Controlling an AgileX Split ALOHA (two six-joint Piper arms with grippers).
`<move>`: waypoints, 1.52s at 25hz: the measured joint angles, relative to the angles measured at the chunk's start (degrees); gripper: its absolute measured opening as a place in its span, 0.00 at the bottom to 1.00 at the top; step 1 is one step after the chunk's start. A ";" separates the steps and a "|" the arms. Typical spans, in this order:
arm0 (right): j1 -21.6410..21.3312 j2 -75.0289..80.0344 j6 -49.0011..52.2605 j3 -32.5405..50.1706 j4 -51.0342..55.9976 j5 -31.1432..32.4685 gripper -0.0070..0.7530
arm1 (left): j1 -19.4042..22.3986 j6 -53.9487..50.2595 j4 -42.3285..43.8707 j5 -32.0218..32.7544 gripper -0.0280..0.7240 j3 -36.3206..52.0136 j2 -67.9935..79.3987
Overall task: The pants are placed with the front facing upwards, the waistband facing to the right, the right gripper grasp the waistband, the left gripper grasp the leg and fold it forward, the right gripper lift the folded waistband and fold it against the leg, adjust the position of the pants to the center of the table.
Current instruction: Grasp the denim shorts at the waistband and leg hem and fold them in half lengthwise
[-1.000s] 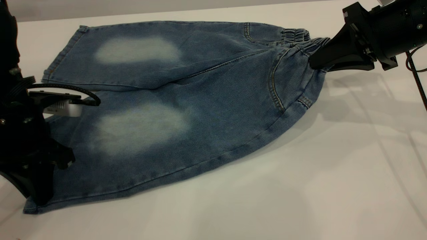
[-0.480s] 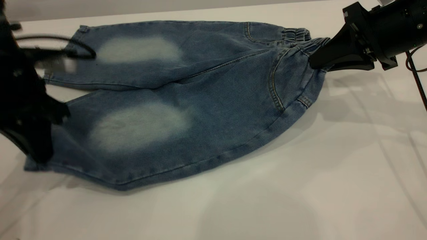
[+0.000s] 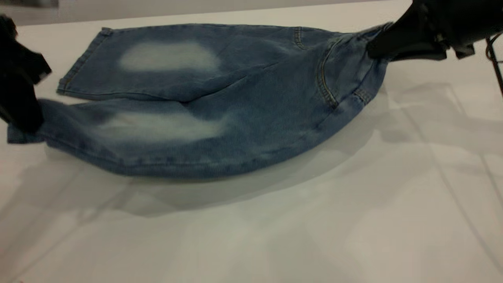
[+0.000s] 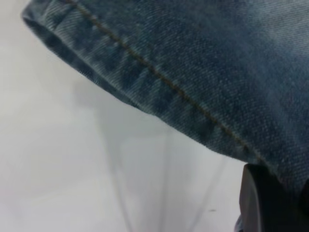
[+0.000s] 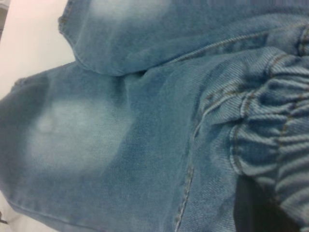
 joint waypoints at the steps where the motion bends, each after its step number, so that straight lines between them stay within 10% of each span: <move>1: 0.00 -0.50 0.38 0.00 -0.46 -0.10 0.06 | 0.00 0.00 0.00 -0.08 0.09 0.00 -0.57; 38: 0.00 -24.36 1.52 20.95 -0.02 -5.20 0.06 | 0.00 1.49 -2.97 5.38 0.09 -0.05 -27.52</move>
